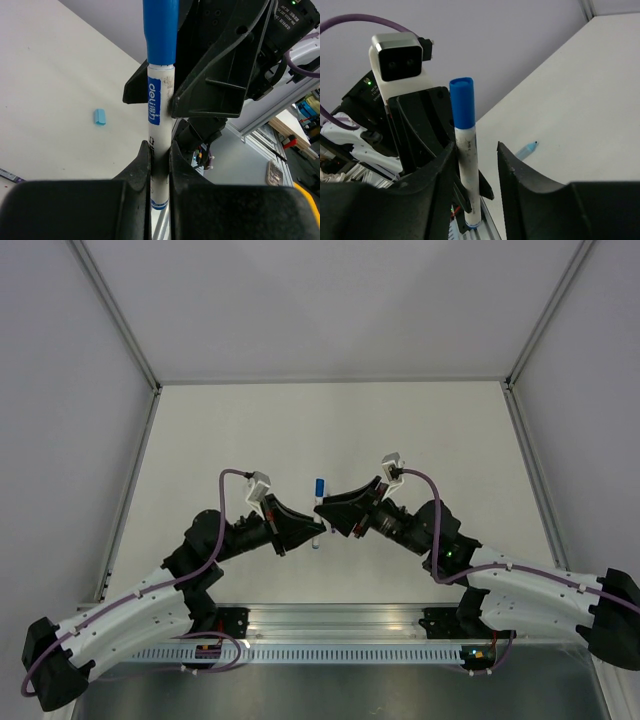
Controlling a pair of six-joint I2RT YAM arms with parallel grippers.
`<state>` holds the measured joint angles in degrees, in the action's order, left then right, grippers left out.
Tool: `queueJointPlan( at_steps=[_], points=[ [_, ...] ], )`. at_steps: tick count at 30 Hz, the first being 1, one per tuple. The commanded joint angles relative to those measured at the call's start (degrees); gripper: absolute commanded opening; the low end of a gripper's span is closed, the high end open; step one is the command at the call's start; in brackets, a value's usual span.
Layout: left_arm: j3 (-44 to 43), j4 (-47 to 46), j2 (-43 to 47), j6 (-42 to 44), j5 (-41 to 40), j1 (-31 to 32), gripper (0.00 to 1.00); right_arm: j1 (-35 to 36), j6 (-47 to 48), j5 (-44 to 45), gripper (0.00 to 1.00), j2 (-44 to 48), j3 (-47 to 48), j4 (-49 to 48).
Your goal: Insert the pens into the pen caps
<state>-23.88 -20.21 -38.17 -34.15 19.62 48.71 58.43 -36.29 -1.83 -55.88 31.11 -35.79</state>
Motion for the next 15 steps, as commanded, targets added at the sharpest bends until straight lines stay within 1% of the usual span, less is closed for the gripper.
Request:
queueJointPlan(
  at_steps=[1,5,6,9,15],
  points=[
    [-2.66,-2.29,0.91,2.68,0.77,-0.19,0.02,0.19,2.80,-0.46,0.47,2.88,2.98,4.40],
    [-2.75,-1.68,0.56,3.56,3.14,-0.11,0.02,0.19,4.65,-0.55,0.55,4.20,5.88,8.53],
    [-2.67,-1.42,0.56,4.17,4.37,-0.19,0.02,0.28,6.04,-0.72,0.62,4.11,7.72,10.89],
    [-2.05,-1.41,0.38,5.49,7.19,-0.19,0.02,0.19,8.33,-0.29,0.70,3.41,10.54,14.60],
    [-0.03,-3.08,1.17,5.76,11.84,-0.19,0.02,0.28,9.75,0.51,0.74,1.83,17.12,20.05]
  ],
)
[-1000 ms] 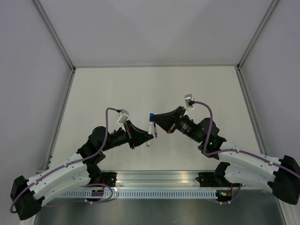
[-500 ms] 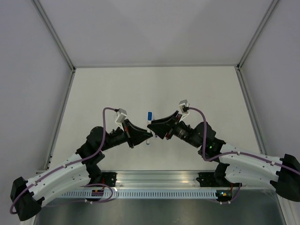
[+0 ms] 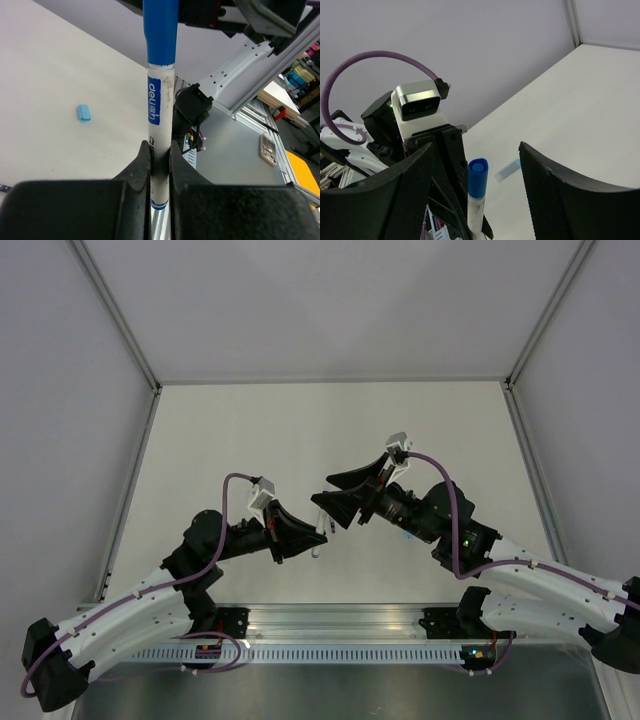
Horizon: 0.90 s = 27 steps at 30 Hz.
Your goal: Insert the pens into the pen caps
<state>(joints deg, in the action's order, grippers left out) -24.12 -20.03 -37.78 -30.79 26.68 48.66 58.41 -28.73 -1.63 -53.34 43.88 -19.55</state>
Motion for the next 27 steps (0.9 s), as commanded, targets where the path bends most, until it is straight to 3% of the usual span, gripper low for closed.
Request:
queueJointPlan(
  at_steps=[1,13,27],
  points=[
    [0.39,-3.78,0.95,2.57,5.40,-0.06,0.02,0.21,2.27,0.22,0.74,-1.06,4.90,4.08],
    [1.36,-5.89,0.52,2.22,8.74,-0.15,0.02,0.21,3.15,-5.48,0.71,-6.25,10.96,6.28],
    [1.79,-5.37,1.31,2.31,7.60,-0.15,0.02,0.30,0.08,-9.09,0.58,-8.09,8.16,1.18]
  ],
)
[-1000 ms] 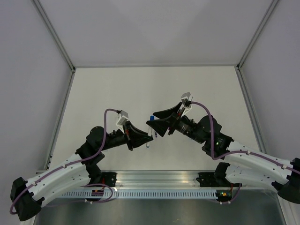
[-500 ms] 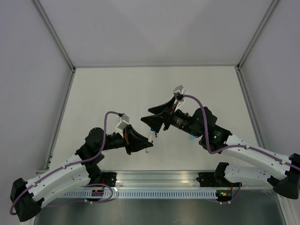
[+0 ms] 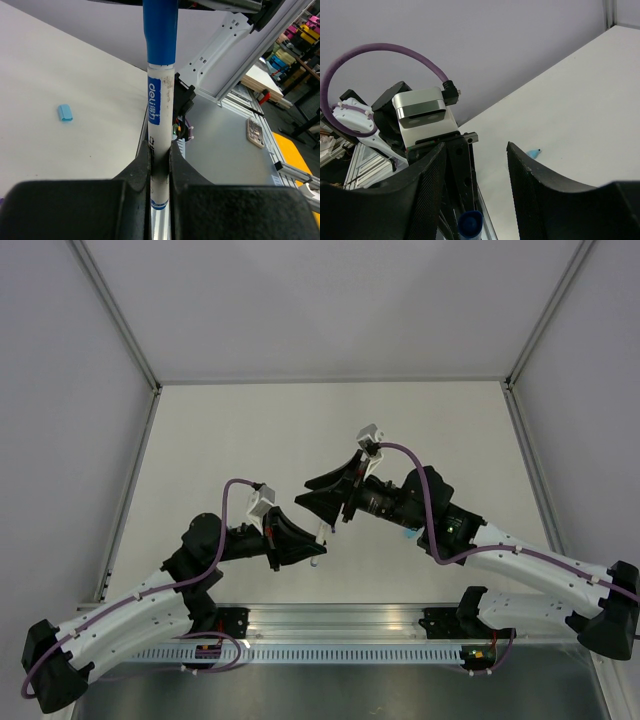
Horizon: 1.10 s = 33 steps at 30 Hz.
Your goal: Insert the pens into the pen caps
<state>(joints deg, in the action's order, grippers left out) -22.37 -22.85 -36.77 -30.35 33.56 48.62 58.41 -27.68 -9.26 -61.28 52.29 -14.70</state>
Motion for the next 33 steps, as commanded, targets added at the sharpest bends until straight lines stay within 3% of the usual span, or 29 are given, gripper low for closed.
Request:
queueJointPlan(
  at_steps=[1,5,13,16,17,27,33],
  points=[
    [0.05,-2.64,0.21,1.87,0.63,-0.11,0.02,0.30,-1.06,-1.55,0.57,-0.16,-0.35,-3.84],
    [-0.13,-2.64,0.04,1.87,0.63,-0.02,0.02,0.30,-1.50,-2.17,0.50,-0.07,-1.05,-4.11],
    [-0.04,-2.99,-0.05,1.52,0.28,-0.02,0.02,0.39,-2.46,-3.22,0.45,0.81,-5.18,-6.13],
    [-0.39,-2.81,-0.40,1.35,-0.25,-0.10,0.02,0.30,-3.17,-3.05,0.15,0.55,-6.41,-6.39],
    [-0.48,-2.73,-0.40,1.34,-0.42,-0.11,0.02,0.39,-3.25,-3.14,0.01,0.37,-7.11,-6.83],
    [-4.78,0.88,-0.93,-1.03,-11.58,-0.11,0.02,2.84,-4.75,0.98,0.00,-0.95,-12.65,-7.36],
    [-11.20,8.17,-3.22,1.08,-16.33,-0.10,0.02,4.34,-7.56,4.41,0.00,-0.34,-14.58,-4.02]
  ],
)
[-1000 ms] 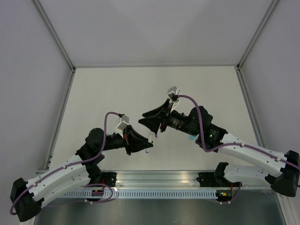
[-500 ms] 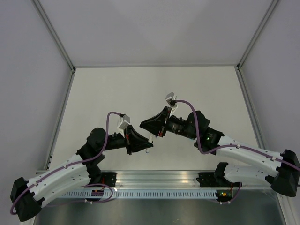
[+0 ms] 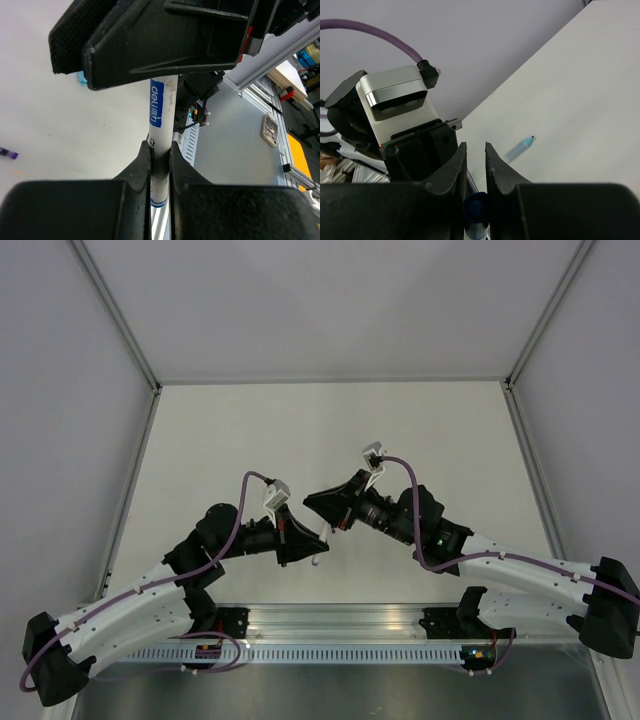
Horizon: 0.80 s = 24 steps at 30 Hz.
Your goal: Insert the pens into the pen caps
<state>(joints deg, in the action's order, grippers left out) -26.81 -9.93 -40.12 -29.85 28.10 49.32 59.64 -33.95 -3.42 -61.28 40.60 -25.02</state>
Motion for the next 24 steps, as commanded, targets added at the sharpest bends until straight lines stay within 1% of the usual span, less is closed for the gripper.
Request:
queueJointPlan(
  at_steps=[1,3,8,13,15,19,21,24],
  points=[
    [-6.77,-4.74,0.13,0.58,-13.39,-0.80,0.02,3.73,-1.72,-0.20,0.00,-0.34,-3.24,6.29],
    [-7.12,-4.57,-0.04,0.93,-17.43,-0.72,0.02,5.22,-3.21,1.30,0.00,-1.73,-3.51,6.64],
    [-8.78,-4.22,-1.98,2.59,-23.78,-0.80,0.02,9.09,-4.89,8.51,0.00,-6.66,-3.07,7.61],
    [-9.75,-2.81,-3.65,5.14,-32.30,-0.80,0.02,11.11,-9.36,15.27,0.00,-6.84,-4.56,7.79],
    [-9.84,-3.16,-4.44,6.02,-33.62,-0.80,0.02,11.90,-10.60,18.00,0.00,-8.15,-4.13,8.22],
    [-9.67,-6.31,-6.11,6.03,-32.94,-0.80,0.02,14.53,-12.71,22.74,0.00,-10.62,-2.29,9.89],
    [-10.37,-7.20,-7.42,6.11,-31.79,-0.80,0.02,16.55,-13.15,27.82,0.00,-11.58,-0.88,14.02],
    [-10.99,-7.03,-8.66,7.08,-32.92,-0.72,0.02,17.44,-15.61,30.22,0.00,-11.50,-0.35,15.96]
  ],
)
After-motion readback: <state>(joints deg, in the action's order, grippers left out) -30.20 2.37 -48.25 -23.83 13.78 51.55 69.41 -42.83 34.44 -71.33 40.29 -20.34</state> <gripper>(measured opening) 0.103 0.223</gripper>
